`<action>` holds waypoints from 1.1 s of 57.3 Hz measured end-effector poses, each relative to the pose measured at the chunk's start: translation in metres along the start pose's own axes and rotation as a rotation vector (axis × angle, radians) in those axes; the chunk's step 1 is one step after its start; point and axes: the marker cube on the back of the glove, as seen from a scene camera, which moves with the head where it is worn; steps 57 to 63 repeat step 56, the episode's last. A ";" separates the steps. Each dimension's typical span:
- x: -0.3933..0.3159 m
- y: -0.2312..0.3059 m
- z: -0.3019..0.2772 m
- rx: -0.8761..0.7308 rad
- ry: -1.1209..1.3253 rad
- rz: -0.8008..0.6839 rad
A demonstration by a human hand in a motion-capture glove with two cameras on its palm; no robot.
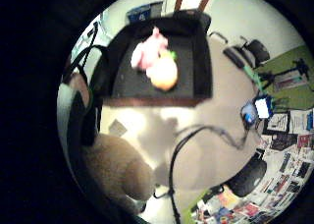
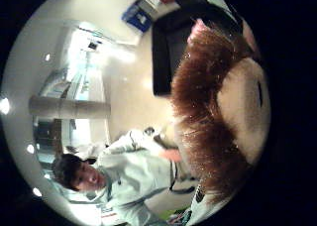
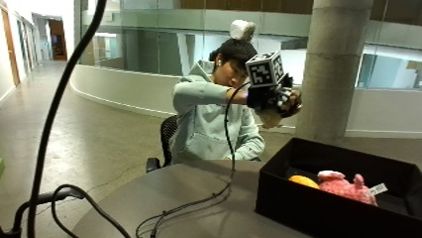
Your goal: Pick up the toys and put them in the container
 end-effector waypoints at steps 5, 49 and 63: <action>-0.014 -0.034 -0.018 0.180 0.003 0.002; 0.015 0.012 -0.044 0.080 0.138 0.064; 0.048 0.039 -0.052 0.083 0.282 0.037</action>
